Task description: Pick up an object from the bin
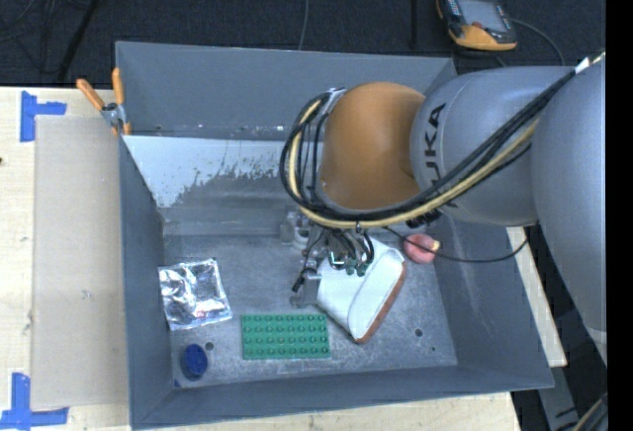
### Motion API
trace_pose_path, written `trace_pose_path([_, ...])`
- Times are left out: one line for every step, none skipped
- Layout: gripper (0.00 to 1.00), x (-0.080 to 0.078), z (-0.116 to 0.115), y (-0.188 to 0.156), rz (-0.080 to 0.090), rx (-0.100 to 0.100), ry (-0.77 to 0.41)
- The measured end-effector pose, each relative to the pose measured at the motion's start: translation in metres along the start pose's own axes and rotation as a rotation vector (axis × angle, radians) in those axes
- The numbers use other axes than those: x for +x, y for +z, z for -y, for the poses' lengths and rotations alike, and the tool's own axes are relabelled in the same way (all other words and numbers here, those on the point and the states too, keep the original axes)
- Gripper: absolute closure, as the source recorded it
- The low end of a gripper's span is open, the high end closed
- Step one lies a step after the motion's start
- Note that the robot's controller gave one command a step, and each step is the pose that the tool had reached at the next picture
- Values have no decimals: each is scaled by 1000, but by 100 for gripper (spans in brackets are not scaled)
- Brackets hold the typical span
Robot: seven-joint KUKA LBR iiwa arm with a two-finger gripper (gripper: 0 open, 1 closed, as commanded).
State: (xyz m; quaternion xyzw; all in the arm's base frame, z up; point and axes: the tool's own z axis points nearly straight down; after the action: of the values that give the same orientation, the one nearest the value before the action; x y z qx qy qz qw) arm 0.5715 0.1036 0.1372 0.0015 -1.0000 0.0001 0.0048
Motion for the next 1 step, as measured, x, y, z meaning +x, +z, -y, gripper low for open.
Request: trace_pose_path([0, 65, 36, 45, 1, 2, -164])
